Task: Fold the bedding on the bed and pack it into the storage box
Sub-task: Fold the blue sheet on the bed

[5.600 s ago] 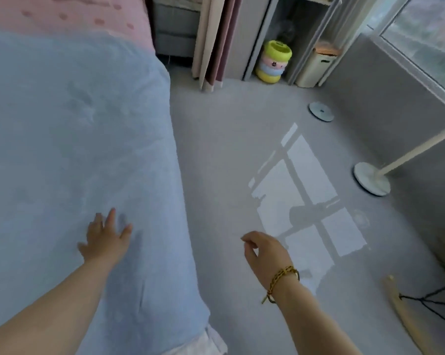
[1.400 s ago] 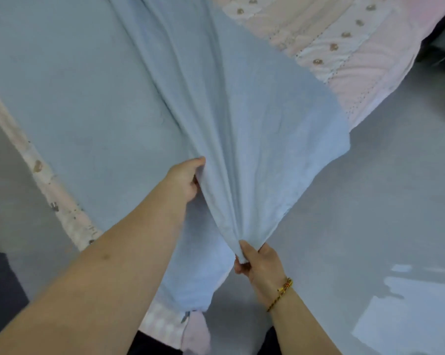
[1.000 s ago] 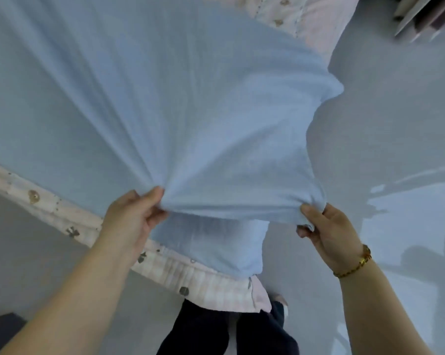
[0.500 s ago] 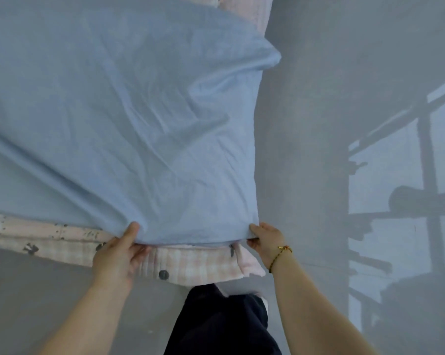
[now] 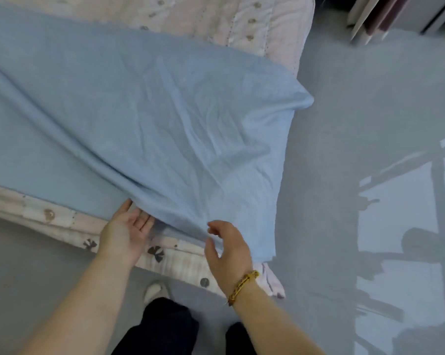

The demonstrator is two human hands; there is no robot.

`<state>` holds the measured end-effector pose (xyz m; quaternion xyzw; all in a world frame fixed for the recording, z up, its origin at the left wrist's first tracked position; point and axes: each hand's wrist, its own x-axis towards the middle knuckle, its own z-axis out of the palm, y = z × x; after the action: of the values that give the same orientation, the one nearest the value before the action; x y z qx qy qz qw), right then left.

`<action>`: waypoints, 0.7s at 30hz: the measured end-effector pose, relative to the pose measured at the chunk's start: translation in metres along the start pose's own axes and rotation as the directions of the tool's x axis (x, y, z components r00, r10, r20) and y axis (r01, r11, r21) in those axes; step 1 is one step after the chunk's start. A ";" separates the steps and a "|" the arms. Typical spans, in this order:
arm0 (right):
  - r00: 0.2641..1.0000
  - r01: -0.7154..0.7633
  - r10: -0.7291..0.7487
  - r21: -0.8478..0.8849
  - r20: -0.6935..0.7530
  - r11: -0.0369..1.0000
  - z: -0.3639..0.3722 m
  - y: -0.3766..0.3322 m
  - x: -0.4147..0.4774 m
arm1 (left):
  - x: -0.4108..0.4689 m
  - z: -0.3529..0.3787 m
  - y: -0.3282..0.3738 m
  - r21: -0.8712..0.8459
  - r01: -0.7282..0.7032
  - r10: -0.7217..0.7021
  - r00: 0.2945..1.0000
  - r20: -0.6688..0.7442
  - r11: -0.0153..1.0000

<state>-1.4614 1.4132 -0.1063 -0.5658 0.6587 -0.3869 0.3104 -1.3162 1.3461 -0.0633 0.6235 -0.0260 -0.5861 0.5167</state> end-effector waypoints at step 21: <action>0.950 -0.117 -0.135 -0.720 -0.283 0.684 0.156 -0.060 0.068 | 0.164 -0.036 0.105 0.271 -0.811 0.133 0.236 0.963 -0.518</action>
<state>-1.3100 1.3176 -0.1317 -0.5766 0.7955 -0.1790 -0.0508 -1.1777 1.2148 -0.1161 0.4409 -0.8835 -0.0969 0.1253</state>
